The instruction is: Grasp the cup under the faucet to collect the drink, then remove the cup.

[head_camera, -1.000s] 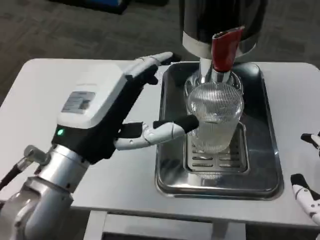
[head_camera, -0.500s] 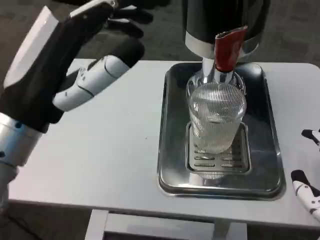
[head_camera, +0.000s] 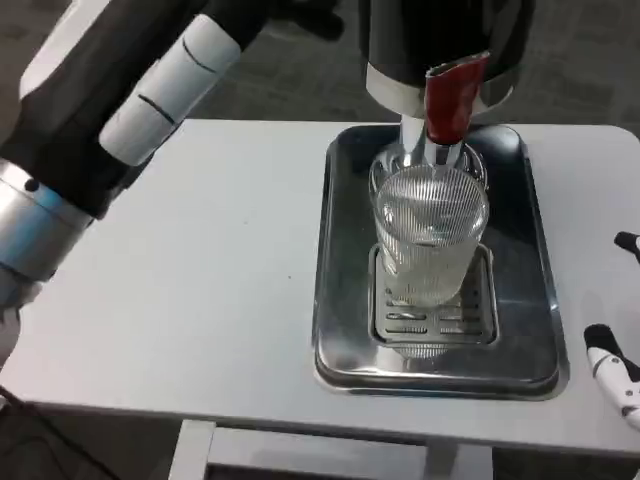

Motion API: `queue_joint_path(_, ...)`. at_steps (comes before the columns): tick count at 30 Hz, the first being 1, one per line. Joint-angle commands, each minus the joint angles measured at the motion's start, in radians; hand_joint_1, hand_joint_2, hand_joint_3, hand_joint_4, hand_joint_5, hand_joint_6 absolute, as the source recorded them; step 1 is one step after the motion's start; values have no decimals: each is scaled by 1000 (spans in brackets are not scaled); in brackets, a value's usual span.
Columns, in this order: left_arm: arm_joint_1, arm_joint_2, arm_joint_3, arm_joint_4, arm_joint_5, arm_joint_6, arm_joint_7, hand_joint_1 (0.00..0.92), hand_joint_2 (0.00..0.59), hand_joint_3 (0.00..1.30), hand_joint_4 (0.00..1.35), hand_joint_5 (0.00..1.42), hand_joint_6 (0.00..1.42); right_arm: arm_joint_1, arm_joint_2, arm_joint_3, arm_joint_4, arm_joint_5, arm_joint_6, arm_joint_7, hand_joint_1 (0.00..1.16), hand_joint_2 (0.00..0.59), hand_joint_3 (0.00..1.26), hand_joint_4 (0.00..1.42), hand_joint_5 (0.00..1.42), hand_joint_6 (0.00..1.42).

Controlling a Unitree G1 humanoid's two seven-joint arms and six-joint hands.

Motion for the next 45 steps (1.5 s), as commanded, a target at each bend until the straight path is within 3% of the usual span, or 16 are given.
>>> queue_joint_path(1, -58, -7, -37, 57, 20, 0, -20, 0, 139, 309, 332, 413, 356, 19, 7, 7, -15, 7, -3, -12, 358, 508, 39, 0, 0, 1)
queue_joint_path(11, -152, -59, -122, 165, 58, -25, -56, 0, 123, 300, 309, 401, 334, 32, 15, -6, -24, 20, -2, -20, 355, 496, 35, 0, 0, 0)
queue_joint_path(26, -215, -114, -190, 247, 103, -60, -101, 0, 98, 300, 272, 360, 328, 41, 14, -14, -21, 30, 4, -21, 349, 493, 49, 0, 0, 0)
queue_joint_path(45, -204, -86, -254, 256, 221, -76, -181, 0, 75, 267, 208, 294, 247, 61, 9, -30, -28, 65, 4, -25, 347, 493, 60, 0, 0, 1)
